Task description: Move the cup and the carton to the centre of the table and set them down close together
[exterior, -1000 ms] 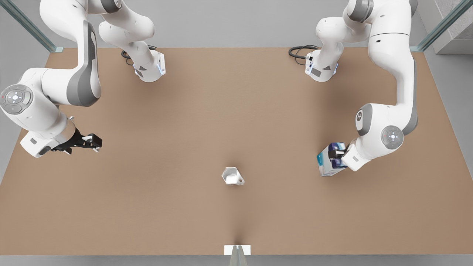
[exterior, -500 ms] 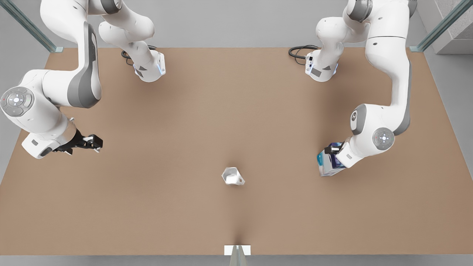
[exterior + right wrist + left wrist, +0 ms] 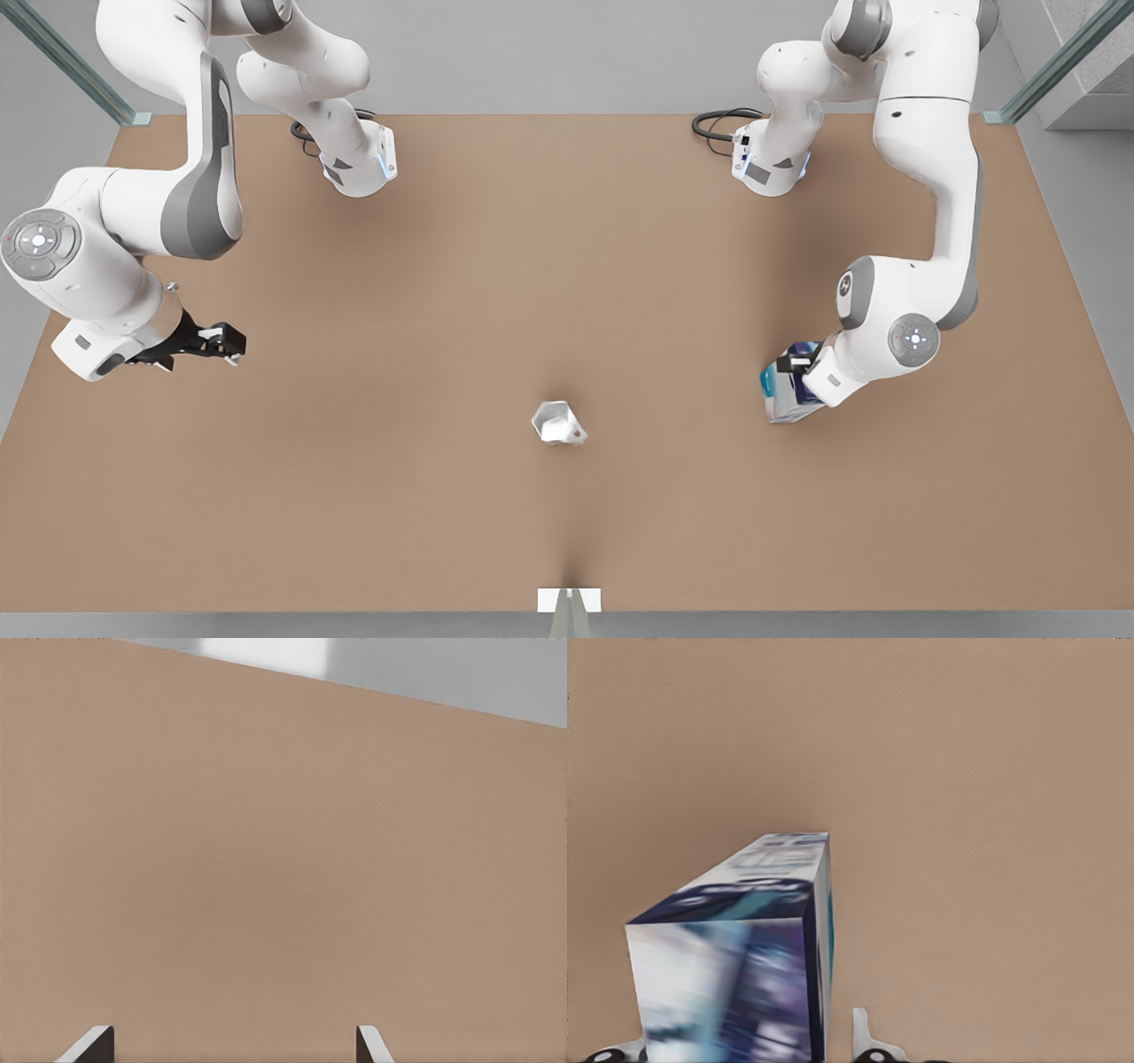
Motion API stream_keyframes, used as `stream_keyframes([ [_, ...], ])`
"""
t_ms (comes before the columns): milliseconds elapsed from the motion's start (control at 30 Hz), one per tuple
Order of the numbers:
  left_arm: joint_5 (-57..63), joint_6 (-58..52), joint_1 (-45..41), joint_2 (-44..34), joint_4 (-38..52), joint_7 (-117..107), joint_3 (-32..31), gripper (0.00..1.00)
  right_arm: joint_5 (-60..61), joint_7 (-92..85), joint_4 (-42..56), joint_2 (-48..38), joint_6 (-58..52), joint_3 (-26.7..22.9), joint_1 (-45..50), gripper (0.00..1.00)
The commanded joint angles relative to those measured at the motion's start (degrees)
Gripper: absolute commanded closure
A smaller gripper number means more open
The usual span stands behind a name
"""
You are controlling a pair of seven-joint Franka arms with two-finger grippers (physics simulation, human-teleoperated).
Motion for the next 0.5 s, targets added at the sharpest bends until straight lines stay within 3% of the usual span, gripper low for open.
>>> stream_keyframes([
  [0,0.0,0.0,0.0,0.0,0.0,0.0,0.0,0.27,0.0,0.0,0.0,0.0,0.0,0.0,0.0,0.00],
  [67,0.0,0.0,0.0,0.0,0.0,0.0,0.0,0.38,0.0,-0.1,0.0,0.0,0.0,0.0,0.0,0.00],
  [167,0.0,0.0,0.0,0.0,0.0,0.0,0.0,0.44,0.0,-0.1,0.1,0.0,-0.1,0.0,0.0,0.00],
  [467,0.0,-1.4,0.0,0.2,1.3,-0.8,0.0,0.45,0.0,0.0,0.0,-0.1,0.3,0.0,0.0,0.00],
])
